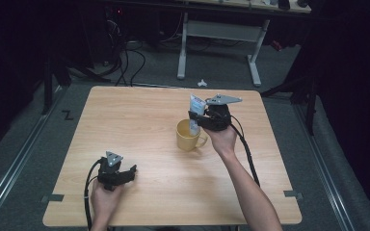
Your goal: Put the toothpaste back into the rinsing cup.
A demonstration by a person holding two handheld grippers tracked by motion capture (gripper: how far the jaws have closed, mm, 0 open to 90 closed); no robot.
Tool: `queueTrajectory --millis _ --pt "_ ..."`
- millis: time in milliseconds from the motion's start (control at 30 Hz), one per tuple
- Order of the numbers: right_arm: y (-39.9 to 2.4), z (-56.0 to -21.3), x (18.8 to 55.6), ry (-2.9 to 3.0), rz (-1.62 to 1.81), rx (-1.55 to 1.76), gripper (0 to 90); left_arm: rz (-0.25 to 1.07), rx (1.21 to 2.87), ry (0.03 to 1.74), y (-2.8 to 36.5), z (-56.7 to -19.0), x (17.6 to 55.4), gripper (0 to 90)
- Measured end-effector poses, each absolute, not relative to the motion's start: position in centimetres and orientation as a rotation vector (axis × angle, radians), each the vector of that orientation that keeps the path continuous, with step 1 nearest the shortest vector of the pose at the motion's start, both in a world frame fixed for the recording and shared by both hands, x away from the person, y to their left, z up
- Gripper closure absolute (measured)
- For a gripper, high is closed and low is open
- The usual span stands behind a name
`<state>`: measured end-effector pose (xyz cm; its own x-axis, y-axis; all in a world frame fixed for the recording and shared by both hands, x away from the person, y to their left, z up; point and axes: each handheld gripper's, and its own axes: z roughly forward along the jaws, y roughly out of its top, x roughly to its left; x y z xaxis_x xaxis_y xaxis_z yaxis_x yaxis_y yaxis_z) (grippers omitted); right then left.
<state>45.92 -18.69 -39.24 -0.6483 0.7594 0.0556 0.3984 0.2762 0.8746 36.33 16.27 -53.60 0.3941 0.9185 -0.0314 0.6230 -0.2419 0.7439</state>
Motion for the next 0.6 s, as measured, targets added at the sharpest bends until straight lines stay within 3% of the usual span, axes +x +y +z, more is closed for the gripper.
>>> queueTrajectory --millis 600 --pt "-17.5 -40.5 46.2 2.225 1.292 1.041 65.1 0.552 1.969 1.316 16.2 -53.6 36.3 25.9"
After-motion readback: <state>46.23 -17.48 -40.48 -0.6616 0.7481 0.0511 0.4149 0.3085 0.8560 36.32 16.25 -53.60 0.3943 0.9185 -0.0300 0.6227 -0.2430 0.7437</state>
